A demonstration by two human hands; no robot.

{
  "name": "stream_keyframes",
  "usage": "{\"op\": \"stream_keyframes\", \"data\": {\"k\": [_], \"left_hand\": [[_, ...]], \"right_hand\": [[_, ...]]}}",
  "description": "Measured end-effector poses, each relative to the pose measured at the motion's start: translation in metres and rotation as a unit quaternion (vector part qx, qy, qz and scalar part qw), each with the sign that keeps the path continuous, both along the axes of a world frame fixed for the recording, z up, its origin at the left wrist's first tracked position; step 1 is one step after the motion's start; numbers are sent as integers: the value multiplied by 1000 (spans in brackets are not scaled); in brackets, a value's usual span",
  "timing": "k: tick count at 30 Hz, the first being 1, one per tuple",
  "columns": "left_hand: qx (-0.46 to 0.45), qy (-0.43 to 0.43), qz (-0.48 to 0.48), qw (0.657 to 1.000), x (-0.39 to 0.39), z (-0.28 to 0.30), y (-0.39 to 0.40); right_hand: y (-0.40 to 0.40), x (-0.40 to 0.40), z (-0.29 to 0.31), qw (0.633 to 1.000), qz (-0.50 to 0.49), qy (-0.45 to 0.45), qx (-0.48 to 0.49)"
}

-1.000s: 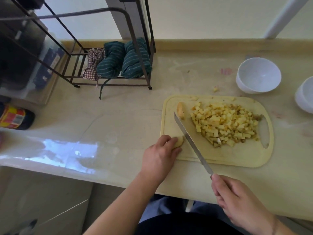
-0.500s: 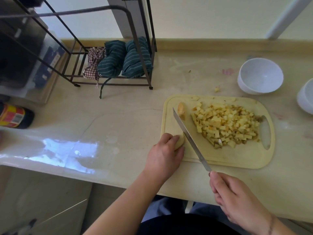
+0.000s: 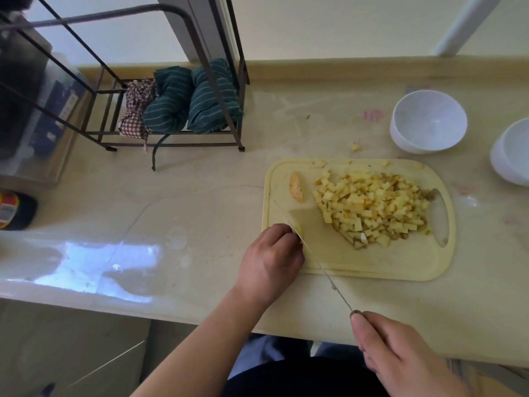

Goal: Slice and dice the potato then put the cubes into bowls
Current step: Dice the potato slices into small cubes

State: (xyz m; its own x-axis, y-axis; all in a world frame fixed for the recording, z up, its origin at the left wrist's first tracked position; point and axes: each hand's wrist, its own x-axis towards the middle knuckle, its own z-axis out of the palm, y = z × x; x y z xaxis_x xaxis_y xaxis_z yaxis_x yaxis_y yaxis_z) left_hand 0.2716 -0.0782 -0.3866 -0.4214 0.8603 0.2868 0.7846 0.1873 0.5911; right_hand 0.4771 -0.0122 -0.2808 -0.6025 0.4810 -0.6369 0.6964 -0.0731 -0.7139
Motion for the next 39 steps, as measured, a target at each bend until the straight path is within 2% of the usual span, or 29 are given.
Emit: {"op": "stream_keyframes", "data": {"k": [7,11,17,24,39], "left_hand": [[8,-22,-1,1000,1,-2,0],[10,-31,0,999,-1,-1,1],[13,-30,-10,999,0,3,-3],[14,-20,-6,1000,0,3,-10],[-4,-38,13,999,2,2,-7]], "right_hand": [[3,-2,-12,998,26,-30,53],[10,-19,-29,997,36,12,61],[20,-11,-28,999,-4,1,35],[18,-6,-11,998,-16,10,-64],[8,12,-7,999,39,-21,17]]}}
